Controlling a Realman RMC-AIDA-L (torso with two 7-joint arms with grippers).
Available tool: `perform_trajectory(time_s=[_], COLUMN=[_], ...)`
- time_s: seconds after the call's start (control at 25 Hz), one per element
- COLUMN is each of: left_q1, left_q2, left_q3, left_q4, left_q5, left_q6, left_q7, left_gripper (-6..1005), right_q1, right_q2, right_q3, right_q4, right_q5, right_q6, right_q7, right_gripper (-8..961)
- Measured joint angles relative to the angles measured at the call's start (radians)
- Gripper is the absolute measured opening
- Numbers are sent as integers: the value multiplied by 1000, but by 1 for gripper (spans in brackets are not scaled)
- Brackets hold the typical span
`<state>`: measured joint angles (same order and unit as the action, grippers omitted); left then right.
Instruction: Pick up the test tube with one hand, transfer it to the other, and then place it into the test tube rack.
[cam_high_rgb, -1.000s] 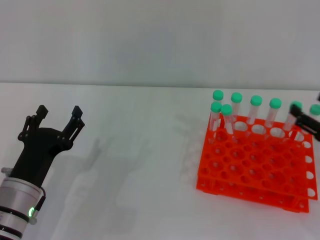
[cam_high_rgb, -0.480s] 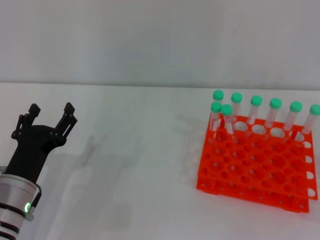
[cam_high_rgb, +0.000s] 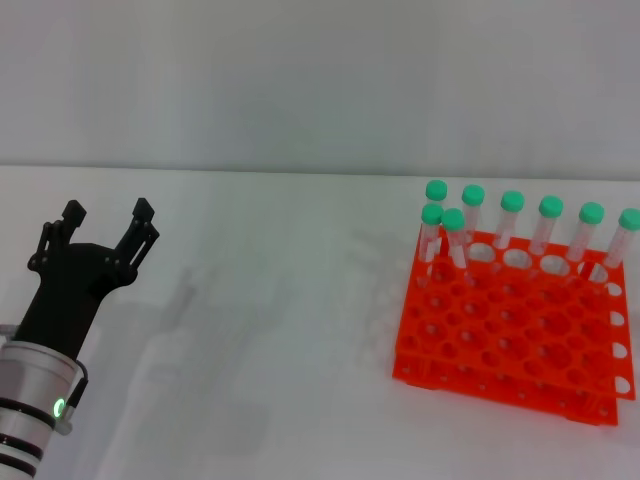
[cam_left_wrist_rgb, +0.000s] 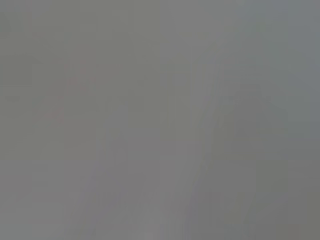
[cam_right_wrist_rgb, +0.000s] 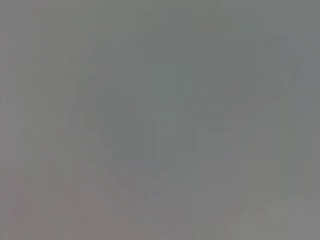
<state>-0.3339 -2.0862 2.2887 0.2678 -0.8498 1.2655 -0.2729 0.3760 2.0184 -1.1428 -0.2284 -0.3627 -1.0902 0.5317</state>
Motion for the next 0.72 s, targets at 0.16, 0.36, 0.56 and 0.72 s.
perform_trajectory(time_s=[0.16,0.36,0.56,0.72], left_q1=[-2,-3,-21,-34], left_q2=[0,-1,1,2], left_q3=[0,0,0,0], left_q4=[-4,-10,-50,-73], left_q5=[-1,-13,-36,-40], left_q6=[-2,-6,-14,-31], left_q7=[-4,-64,-152,-153], left_gripper=[895,895,895,895], right_q1=[1,3,4,4], right_q2=[0,1,3,5], right_q3=[0,0,-5,-9], right_q4=[16,38,49,58], right_q5=[0,1,1,-1], right_q6=[0,1,-5,-6], right_q7=[0,-1,-1,0], right_gripper=[874,874,874,874])
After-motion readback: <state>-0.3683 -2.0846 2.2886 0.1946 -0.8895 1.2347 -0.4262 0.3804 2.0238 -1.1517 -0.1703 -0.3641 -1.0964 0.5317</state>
